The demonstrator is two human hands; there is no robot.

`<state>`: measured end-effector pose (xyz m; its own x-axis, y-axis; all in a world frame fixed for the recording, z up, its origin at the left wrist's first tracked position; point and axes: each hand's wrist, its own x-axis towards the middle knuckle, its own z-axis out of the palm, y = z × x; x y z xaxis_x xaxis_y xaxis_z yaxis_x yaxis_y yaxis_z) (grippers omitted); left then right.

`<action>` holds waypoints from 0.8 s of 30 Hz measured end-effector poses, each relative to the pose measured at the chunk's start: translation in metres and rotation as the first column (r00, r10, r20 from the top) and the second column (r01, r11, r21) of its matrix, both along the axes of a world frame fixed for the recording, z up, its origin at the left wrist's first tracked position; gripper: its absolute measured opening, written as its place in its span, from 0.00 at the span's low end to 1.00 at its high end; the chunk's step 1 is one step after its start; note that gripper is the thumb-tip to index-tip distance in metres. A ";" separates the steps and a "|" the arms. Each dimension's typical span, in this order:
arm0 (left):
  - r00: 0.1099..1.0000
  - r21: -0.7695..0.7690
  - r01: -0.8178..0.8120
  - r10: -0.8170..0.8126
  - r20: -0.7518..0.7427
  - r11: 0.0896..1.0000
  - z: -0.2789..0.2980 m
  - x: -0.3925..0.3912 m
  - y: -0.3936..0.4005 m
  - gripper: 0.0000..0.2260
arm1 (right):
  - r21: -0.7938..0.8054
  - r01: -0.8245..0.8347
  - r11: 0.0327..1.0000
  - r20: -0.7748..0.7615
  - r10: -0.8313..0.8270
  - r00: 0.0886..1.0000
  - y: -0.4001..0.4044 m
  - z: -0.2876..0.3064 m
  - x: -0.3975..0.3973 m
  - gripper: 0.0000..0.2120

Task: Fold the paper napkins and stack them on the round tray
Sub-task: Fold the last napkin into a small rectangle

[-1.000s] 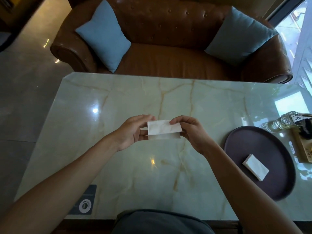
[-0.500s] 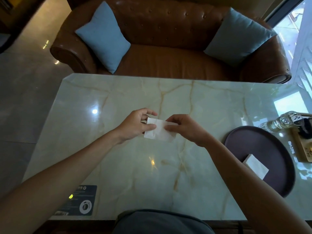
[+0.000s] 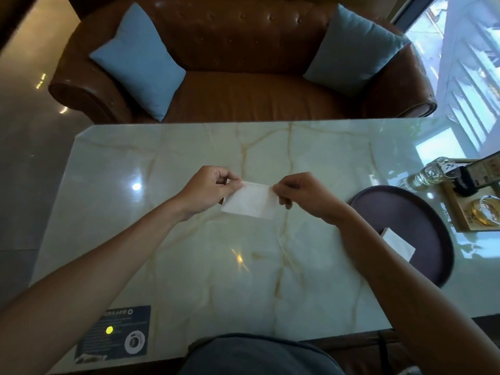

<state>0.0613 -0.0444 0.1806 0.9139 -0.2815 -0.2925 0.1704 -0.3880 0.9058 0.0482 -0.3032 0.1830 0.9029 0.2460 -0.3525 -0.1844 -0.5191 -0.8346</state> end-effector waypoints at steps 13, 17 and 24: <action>0.953 -0.134 0.249 -0.267 -0.141 0.959 -0.015 -0.005 -0.108 0.05 | 0.535 0.579 0.616 -0.489 -0.333 0.806 -0.068 -0.048 -0.099 0.13; 0.925 -0.145 0.299 -0.324 -0.200 0.943 -0.029 -0.007 -0.177 0.05 | 0.516 0.681 0.519 -0.454 -0.509 0.731 -0.114 -0.060 -0.116 0.06; 0.847 -0.170 0.252 -0.303 -0.437 0.953 -0.077 -0.017 -0.305 0.10 | 0.323 0.865 0.383 -0.460 -0.736 0.497 -0.224 -0.093 -0.140 0.05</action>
